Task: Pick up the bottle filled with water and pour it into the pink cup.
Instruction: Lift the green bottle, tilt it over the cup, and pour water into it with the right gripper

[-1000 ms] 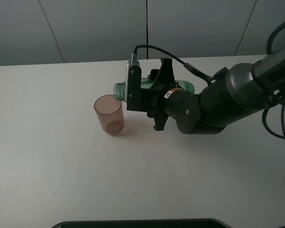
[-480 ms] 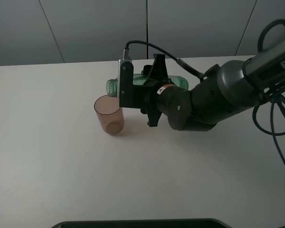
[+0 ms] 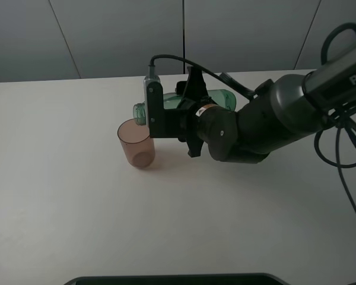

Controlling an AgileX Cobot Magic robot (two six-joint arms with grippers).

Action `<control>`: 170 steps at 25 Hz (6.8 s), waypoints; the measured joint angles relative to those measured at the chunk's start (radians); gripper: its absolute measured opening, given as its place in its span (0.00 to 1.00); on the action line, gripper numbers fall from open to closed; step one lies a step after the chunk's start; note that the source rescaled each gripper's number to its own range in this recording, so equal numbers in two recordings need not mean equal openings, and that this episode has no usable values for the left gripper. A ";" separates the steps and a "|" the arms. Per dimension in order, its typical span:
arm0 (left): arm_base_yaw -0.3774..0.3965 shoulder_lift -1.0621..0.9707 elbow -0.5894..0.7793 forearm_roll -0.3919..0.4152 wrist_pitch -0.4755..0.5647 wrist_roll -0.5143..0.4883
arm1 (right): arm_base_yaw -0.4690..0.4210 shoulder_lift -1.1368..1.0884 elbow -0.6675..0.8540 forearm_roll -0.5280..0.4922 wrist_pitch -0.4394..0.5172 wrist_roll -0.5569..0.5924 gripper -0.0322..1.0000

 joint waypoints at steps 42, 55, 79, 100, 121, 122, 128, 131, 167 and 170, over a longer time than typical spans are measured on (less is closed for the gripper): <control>0.000 0.000 0.000 0.000 0.000 0.004 | 0.000 0.012 -0.082 0.264 0.007 -0.318 0.03; 0.000 0.000 0.000 0.000 0.000 0.004 | 0.000 0.012 -0.082 0.264 -0.006 -0.318 0.03; 0.000 0.000 0.000 0.000 0.000 0.004 | 0.000 0.012 -0.082 0.177 -0.014 -0.318 0.03; 0.000 0.000 0.000 0.000 0.000 0.004 | 0.002 0.012 -0.082 0.126 -0.032 -0.318 0.03; 0.000 0.000 0.000 0.000 0.000 0.004 | 0.002 0.012 -0.082 0.099 -0.056 -0.318 0.03; 0.000 0.000 0.000 0.000 0.000 0.004 | 0.002 0.012 -0.082 0.099 -0.058 -0.318 0.03; 0.000 0.000 0.000 0.000 0.000 0.004 | 0.002 0.012 -0.082 0.095 -0.059 -0.318 0.03; 0.000 0.000 0.000 0.000 0.000 0.004 | 0.002 0.012 -0.082 0.081 -0.059 -0.318 0.03; 0.000 0.000 0.000 0.000 0.000 0.006 | 0.002 0.012 -0.063 0.047 -0.076 -0.318 0.03; 0.000 0.000 0.000 0.000 0.000 0.006 | 0.002 0.012 -0.063 0.047 -0.076 -0.318 0.03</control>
